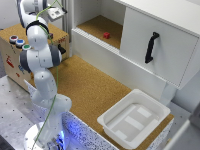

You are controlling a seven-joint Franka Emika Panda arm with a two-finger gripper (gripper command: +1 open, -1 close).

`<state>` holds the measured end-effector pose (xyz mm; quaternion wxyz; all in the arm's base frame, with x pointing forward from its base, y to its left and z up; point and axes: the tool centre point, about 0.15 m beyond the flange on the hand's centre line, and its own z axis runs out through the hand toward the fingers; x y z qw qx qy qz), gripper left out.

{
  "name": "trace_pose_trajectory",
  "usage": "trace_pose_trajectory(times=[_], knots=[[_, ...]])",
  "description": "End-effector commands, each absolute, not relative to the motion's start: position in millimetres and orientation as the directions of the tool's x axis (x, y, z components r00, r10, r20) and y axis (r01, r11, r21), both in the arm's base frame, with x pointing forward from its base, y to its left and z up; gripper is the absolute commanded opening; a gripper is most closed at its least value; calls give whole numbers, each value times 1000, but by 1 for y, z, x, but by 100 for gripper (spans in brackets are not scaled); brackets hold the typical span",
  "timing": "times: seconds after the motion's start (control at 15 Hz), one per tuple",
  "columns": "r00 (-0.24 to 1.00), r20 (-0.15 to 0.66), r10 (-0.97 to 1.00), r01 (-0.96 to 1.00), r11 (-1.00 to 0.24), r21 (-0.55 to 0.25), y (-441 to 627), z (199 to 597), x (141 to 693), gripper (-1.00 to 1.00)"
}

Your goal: Turn on the red light

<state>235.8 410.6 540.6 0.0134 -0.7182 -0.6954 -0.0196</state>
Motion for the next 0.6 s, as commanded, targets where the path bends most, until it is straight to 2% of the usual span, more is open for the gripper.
trace_pose_trajectory(times=[0.0, 0.53], knots=[[70, 23, 997, 997, -70, 36, 431, 546, 191, 100], [-17, 30, 999, 999, 16, 33, 494, 564, 160, 100]])
